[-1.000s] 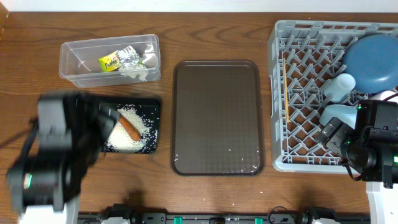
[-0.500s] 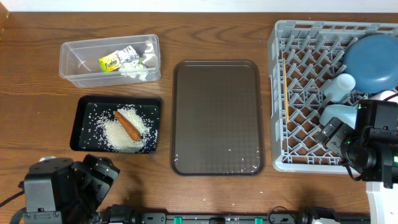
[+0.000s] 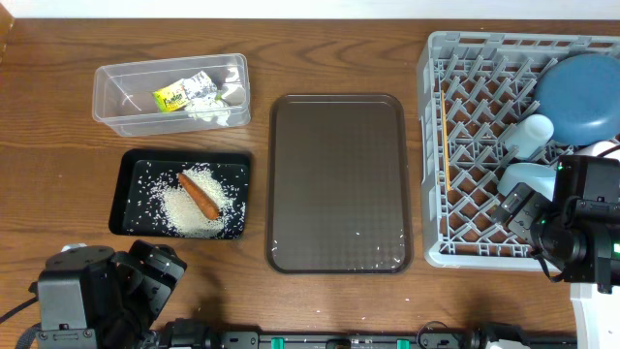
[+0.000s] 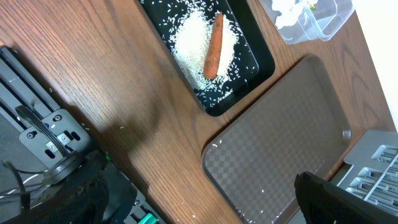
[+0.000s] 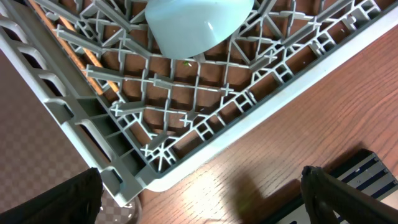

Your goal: Sort waste into correct bins and load items into the dishwasher rack

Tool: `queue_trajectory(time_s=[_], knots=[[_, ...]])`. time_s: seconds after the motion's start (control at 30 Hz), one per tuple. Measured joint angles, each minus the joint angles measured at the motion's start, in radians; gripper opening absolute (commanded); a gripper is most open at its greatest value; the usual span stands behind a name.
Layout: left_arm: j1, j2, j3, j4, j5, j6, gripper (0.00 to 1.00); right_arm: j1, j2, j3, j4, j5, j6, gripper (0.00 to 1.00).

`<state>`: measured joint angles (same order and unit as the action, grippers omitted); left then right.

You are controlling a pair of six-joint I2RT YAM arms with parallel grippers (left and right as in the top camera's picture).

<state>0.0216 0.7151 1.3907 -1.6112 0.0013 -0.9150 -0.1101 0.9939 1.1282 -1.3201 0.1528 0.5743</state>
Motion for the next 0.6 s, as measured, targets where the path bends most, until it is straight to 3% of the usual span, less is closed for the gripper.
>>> queue_trajectory(time_s=[0.6], knots=[[0.000,-0.149,0.000,0.000,0.000,0.000,0.98,0.000,0.000,0.000,0.000,0.000,0.000,0.99]])
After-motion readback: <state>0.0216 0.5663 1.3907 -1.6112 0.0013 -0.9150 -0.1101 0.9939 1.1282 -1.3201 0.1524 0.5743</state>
